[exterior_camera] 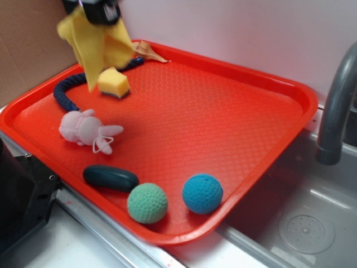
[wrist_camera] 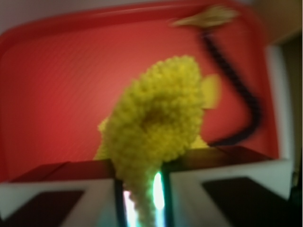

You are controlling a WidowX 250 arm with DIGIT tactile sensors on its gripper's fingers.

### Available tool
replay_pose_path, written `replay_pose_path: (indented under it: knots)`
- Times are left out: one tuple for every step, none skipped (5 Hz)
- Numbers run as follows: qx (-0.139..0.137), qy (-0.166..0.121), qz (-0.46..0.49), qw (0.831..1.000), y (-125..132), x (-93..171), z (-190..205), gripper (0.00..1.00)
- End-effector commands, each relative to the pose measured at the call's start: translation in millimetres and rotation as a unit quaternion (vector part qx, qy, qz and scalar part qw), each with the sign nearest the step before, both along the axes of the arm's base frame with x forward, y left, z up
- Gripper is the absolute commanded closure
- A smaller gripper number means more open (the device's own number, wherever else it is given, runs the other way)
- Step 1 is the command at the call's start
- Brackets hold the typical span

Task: Grab the yellow cloth.

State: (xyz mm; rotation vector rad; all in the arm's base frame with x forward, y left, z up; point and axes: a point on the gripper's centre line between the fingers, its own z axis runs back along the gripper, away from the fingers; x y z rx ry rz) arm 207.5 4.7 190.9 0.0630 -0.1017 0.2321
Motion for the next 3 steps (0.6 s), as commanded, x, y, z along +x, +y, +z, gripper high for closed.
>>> replay_pose_path:
  knots:
    - [0.021,-0.052,0.004,0.998,-11.2,-7.5,66.4,1.00]
    - [0.007,-0.061,-0.002,0.998,-10.2,-7.6,72.5,1.00]
    - [0.033,-0.045,-0.014,0.998,-11.0,-4.7,64.1,1.00]
